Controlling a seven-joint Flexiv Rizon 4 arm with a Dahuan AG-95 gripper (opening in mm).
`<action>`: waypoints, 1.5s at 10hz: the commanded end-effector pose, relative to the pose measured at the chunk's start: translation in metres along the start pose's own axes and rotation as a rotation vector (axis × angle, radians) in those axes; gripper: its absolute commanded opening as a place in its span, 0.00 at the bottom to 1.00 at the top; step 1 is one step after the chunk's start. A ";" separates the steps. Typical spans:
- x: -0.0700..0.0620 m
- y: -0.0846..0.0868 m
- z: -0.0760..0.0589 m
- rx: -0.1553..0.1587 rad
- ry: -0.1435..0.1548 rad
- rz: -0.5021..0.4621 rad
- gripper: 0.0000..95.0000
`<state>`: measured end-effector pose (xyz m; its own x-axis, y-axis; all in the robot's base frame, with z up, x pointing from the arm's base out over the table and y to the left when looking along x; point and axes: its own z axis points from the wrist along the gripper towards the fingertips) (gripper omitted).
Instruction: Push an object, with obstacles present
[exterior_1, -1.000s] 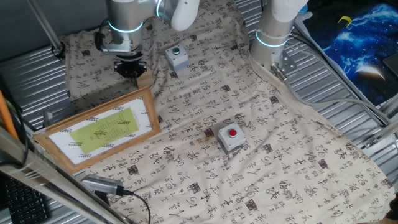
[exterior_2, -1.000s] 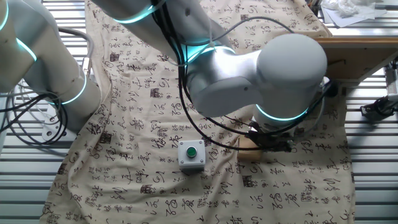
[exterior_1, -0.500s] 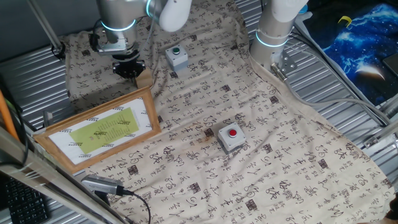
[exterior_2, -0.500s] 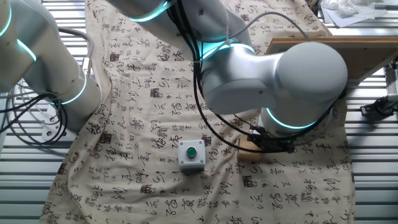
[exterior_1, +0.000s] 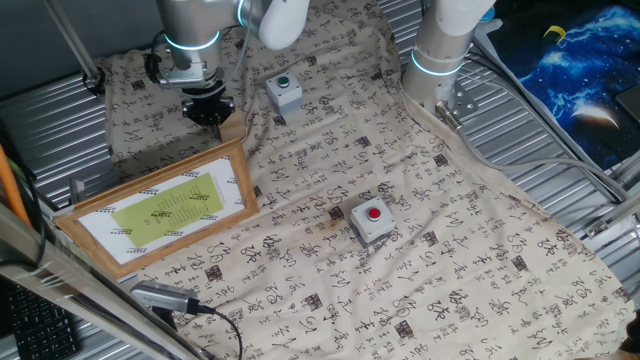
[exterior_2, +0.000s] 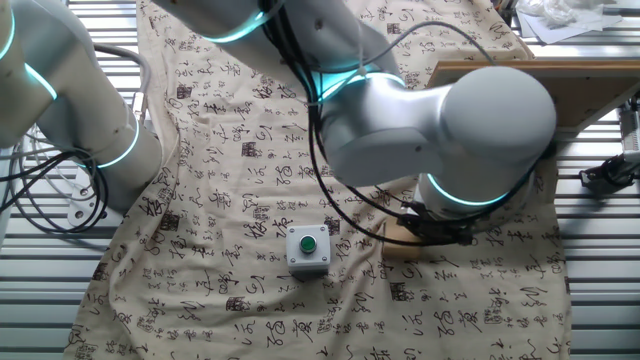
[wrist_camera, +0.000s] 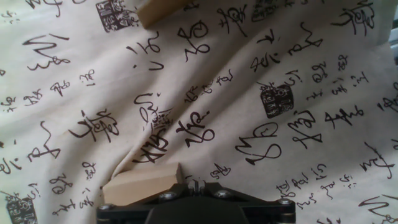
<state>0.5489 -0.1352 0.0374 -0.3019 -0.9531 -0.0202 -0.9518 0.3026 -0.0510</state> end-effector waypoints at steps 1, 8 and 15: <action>-0.001 0.003 -0.002 0.000 -0.002 0.008 0.00; -0.006 0.036 -0.015 0.001 0.004 0.077 0.00; -0.014 0.059 -0.038 -0.005 0.011 0.124 0.00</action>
<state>0.4931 -0.1034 0.0742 -0.4153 -0.9096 -0.0139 -0.9086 0.4155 -0.0422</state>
